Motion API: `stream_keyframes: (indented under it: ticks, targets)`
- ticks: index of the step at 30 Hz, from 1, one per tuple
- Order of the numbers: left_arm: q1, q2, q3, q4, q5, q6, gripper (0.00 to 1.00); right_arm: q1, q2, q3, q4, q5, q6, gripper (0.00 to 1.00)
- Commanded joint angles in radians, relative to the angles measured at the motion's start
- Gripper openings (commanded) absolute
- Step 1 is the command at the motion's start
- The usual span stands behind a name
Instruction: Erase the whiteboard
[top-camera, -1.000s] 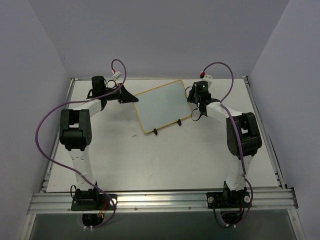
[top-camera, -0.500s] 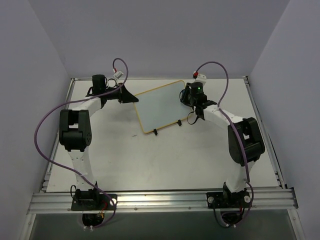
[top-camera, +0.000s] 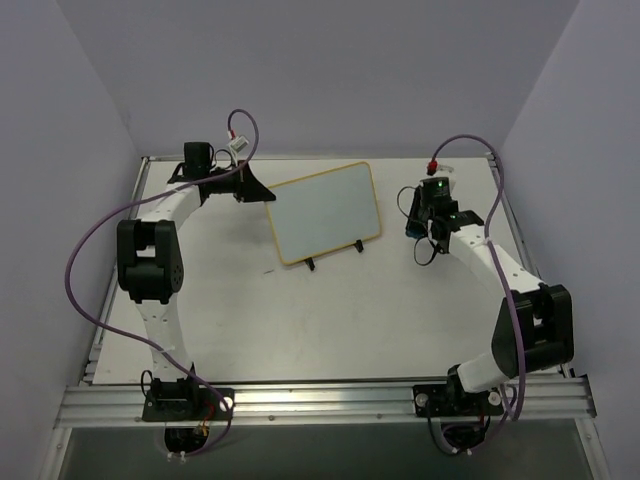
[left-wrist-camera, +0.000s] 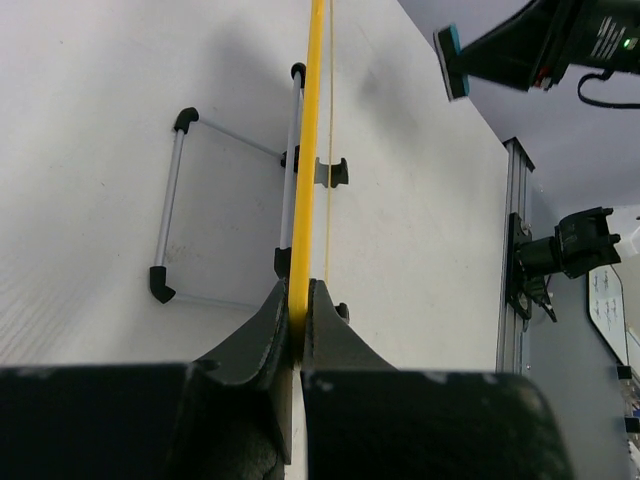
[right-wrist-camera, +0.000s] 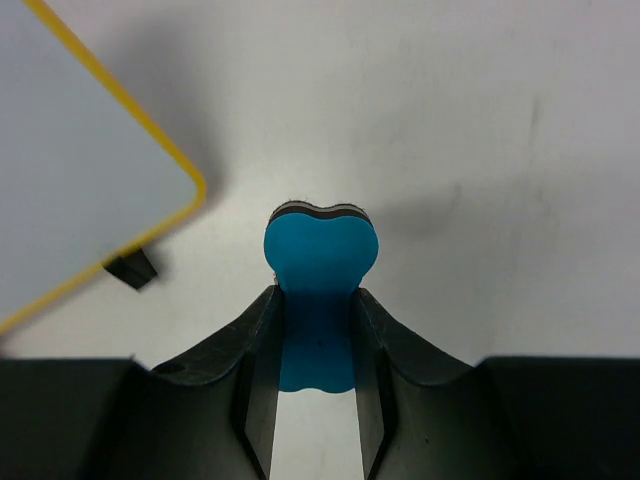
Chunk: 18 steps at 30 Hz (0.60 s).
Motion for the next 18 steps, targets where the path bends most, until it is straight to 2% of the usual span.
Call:
stream_keyframes:
  ticks: [1,5,9,18]
  targets:
    - [0.005,0.001,0.083,-0.163,-0.053,0.183,0.02,0.039,-0.093,-0.097,-0.208,-0.003,0.001,0.0]
    - [-0.009,0.022,0.126,-0.278,-0.156,0.275,0.02,0.175,-0.184,-0.193,-0.256,0.074,0.076,0.0]
    - [-0.021,0.044,0.158,-0.312,-0.208,0.289,0.02,0.281,-0.2,-0.232,-0.274,0.112,0.151,0.0]
    - [-0.052,0.053,0.129,-0.298,-0.311,0.279,0.02,0.329,-0.065,-0.255,-0.239,0.119,0.151,0.0]
